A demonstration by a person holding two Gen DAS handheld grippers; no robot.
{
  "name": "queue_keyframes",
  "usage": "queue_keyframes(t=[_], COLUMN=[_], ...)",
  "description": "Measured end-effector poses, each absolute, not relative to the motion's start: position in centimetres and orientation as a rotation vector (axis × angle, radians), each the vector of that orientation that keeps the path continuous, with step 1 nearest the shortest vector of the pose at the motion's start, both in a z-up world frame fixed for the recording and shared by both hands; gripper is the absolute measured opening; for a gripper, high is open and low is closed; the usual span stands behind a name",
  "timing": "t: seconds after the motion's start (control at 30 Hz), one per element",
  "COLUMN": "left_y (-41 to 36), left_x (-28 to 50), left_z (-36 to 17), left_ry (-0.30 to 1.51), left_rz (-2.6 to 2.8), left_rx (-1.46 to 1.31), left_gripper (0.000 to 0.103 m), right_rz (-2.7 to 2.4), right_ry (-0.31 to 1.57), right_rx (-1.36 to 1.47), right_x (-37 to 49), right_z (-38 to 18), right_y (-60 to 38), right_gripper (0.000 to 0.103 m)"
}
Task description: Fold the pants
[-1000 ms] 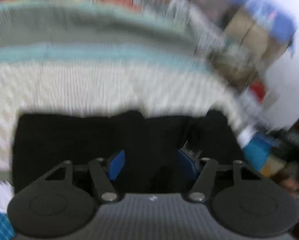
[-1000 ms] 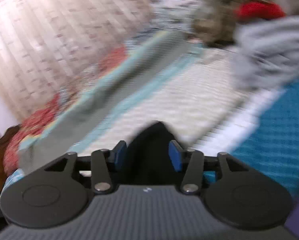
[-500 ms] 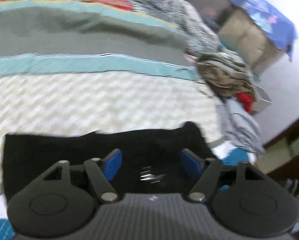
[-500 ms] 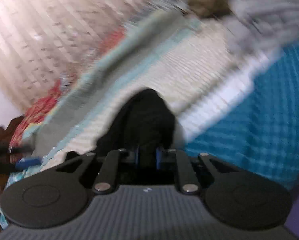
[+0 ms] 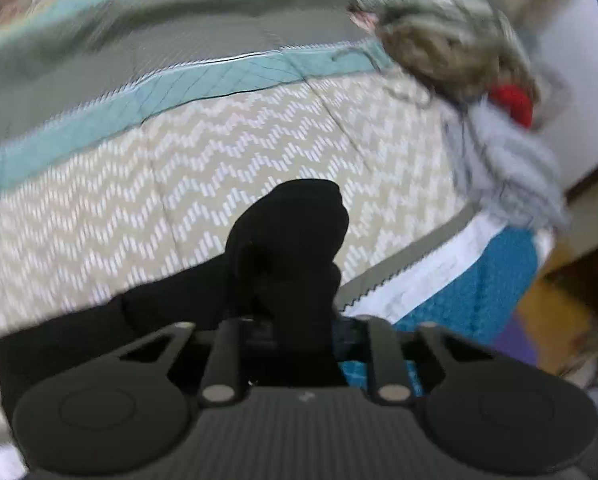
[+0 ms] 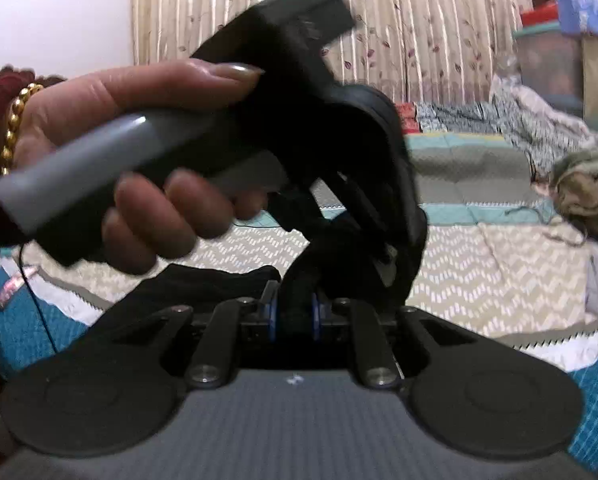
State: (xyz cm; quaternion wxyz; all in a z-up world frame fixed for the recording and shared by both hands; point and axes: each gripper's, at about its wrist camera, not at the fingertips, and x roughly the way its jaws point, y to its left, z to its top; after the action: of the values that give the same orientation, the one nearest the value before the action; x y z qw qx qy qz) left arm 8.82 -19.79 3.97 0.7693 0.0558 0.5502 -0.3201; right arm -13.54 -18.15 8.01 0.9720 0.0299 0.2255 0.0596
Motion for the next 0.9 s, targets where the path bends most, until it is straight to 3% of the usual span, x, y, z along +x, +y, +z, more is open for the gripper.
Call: queue_keyframes(t=[0.07,0.1,0.13,0.17,0.23,0.53,0.7,0.87,0.9], left_y=[-17.2,-16.0,-15.0,-13.6,-11.5,-0.2,5.9,7.4,8.0], left_x=[9.4,9.6,10.0,10.3,10.8,11.3,11.4,12.2,12.1], left_z=[4.6,4.9,5.1,5.3,5.6,6.4,3.0,-6.0,-6.4], left_ry=[1.188,1.188,1.19,1.195,1.206,1.129,1.141,1.203,1.185], left_rz=[-0.69,-0.687,-0.68,-0.677,-0.672,-0.615,-0.487,-0.284,-0.289], left_rx=[0.05,0.023,-0.004,-0.036,-0.087,-0.266,-0.315,-0.265,-0.322], left_gripper=[0.015,0.015,0.015,0.015,0.015,0.015,0.017,0.054,0.055], right_rz=[0.136,0.14,0.142,0.147,0.194,0.501,0.616,0.652,0.648], right_ry=[0.431,0.43,0.438,0.453,0.515,0.55,0.641,0.83,0.793], right_rx=[0.089,0.097,0.088,0.07,0.066,0.133,0.071,-0.018,-0.035], right_x=[-14.0,-14.1,-14.1,-13.8,-13.0,-10.2,-8.9,-5.9,-6.6], right_z=[7.8,7.6,7.4,7.0,6.7,9.9,8.3,1.0,1.4], right_y=[-18.6,-18.7,-18.6,-18.3,-17.6,-12.5,-7.4,-3.7,-3.6], right_gripper=[0.031,0.052,0.058,0.056,0.015,0.014,0.015,0.023,0.028])
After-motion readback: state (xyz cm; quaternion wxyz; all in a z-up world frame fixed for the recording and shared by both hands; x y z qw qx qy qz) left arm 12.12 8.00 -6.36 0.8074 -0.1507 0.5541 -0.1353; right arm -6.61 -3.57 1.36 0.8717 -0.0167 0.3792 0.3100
